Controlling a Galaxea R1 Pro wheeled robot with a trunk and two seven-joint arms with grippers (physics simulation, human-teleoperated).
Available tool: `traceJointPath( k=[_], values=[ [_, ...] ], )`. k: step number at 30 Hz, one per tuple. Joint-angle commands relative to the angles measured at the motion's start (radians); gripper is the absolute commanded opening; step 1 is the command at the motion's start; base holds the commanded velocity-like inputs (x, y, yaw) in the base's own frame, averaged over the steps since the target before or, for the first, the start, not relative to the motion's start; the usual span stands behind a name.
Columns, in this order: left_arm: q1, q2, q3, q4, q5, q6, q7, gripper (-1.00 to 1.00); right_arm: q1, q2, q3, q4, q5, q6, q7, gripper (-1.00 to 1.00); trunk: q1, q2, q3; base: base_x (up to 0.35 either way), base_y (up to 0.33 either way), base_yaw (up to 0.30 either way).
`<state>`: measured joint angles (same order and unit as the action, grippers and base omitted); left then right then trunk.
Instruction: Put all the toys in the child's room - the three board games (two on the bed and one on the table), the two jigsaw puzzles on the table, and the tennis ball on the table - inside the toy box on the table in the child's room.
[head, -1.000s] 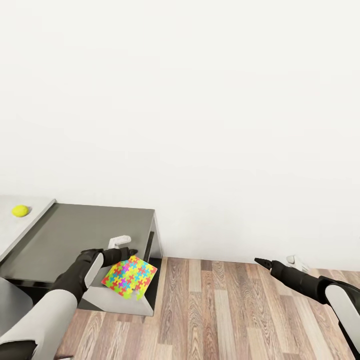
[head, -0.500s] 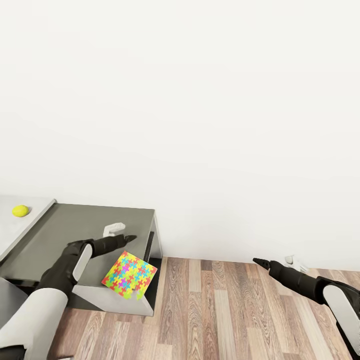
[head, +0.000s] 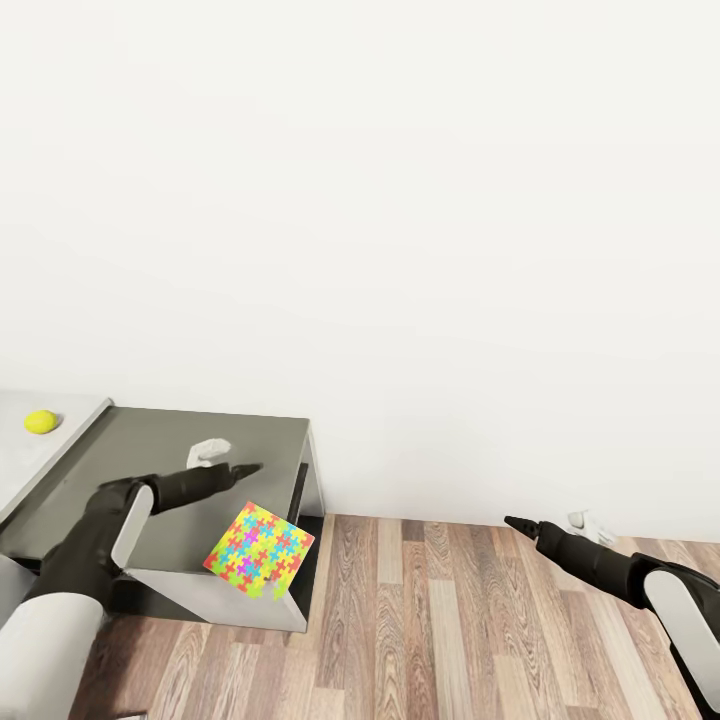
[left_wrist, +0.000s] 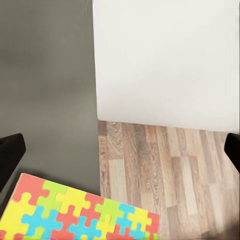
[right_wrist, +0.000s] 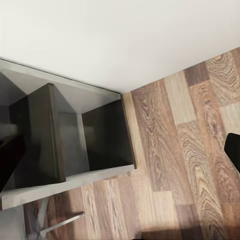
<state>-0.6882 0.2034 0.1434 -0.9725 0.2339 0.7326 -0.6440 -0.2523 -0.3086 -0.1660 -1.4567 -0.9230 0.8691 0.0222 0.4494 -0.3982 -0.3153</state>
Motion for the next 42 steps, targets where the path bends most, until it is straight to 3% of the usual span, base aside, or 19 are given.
traceJointPath(
  k=[1,7,11,19,28,42],
  values=[
    [0.006,0.002,0.01,-0.017,0.002,0.014,-0.014,1.0,-0.001,0.0,-0.001,-0.001,0.001,0.005,0.002,1.0,0.001,-0.002,-0.002,0.0,0.0,0.0],
    [0.057,0.014,0.103,-0.129,0.001,0.076,-0.123,1.0,-0.001,0.0,-0.002,-0.003,0.002,0.005,0.002,1.0,0.001,-0.002,0.001,0.0,0.0,0.0],
    [0.085,0.026,0.136,-0.183,-0.001,0.095,-0.192,1.0,-0.001,0.0,-0.001,-0.003,0.001,0.005,0.002,1.0,0.001,-0.002,0.006,0.0,0.0,0.0],
    [0.109,0.035,0.151,-0.238,-0.006,0.115,-0.256,1.0,-0.001,0.0,0.0,-0.003,0.001,-0.008,0.003,1.0,0.001,-0.002,0.018,0.0,0.0,0.0],
    [0.113,0.036,0.153,-0.248,-0.004,0.126,-0.273,1.0,-0.001,-0.001,0.009,0.001,0.0,-0.058,0.022,1.0,0.001,-0.002,0.033,0.0,0.0,0.0],
    [0.114,0.047,0.153,-0.25,-0.006,0.138,-0.368,1.0,-0.001,0.0,0.01,0.023,0.006,-0.069,0.046,1.0,0.001,-0.002,0.056,0.0,0.0,0.0]
  ],
)
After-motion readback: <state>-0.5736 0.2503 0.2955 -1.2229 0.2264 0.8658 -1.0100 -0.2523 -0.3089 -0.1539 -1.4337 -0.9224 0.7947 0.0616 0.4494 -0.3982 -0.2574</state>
